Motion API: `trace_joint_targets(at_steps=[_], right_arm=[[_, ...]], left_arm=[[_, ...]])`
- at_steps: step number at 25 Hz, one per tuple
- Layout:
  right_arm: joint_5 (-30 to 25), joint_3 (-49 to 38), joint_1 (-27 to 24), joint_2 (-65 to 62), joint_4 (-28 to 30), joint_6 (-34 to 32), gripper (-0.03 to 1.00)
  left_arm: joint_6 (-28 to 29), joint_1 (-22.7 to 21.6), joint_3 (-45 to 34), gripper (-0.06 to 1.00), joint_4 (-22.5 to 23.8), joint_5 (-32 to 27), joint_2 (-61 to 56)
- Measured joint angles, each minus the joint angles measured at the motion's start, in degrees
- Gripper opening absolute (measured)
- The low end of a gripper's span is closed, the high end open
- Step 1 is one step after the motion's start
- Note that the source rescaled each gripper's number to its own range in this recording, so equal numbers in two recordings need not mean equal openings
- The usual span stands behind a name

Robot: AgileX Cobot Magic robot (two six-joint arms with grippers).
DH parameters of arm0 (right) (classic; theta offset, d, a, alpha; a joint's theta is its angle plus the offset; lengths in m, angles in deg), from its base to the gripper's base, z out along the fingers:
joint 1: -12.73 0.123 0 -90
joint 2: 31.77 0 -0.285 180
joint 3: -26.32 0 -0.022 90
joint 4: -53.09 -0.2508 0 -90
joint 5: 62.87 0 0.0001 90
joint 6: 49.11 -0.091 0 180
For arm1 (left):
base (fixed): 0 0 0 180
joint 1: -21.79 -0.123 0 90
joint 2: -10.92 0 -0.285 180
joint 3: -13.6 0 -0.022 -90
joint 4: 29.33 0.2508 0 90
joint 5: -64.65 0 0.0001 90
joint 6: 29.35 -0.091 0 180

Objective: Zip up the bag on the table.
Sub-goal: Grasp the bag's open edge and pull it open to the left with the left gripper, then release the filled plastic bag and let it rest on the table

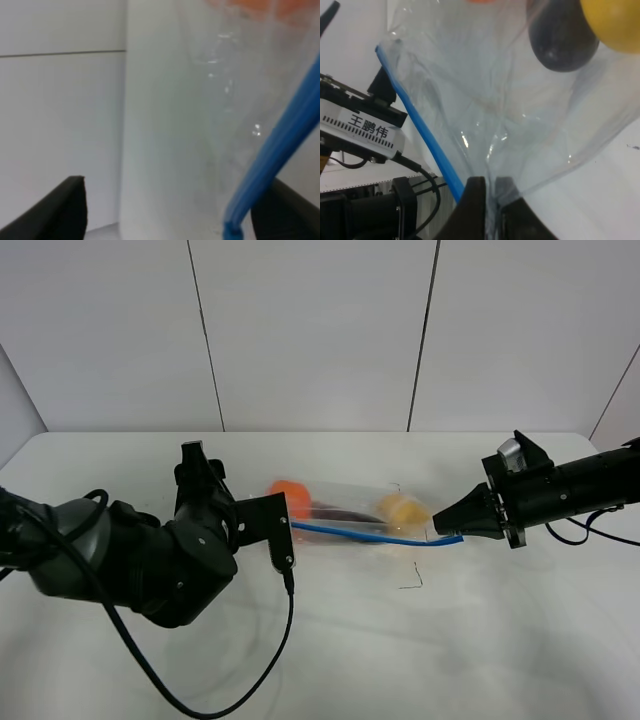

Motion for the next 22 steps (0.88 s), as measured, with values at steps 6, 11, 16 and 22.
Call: trace_joint_targets(at_steps=[6,11,16,22], right_arm=[[0.0,0.0,0.0,0.0,0.0,0.0,0.0],[0.0,0.0,0.0,0.0,0.0,0.0,0.0],[0.0,0.0,0.0,0.0,0.0,0.0,0.0],[0.0,0.0,0.0,0.0,0.0,0.0,0.0]], left_arm=[[0.2,0.0,0.0,0.75,0.2,-1.1,0.0],[2.6,0.0,0.0,0.81,-1.6,-3.4,0.0],[4.3,0.0,0.0,0.95,-2.3,-4.5,0.0],[4.4,0.0,0.0,1.0,-2.3,-5.6,0.0]])
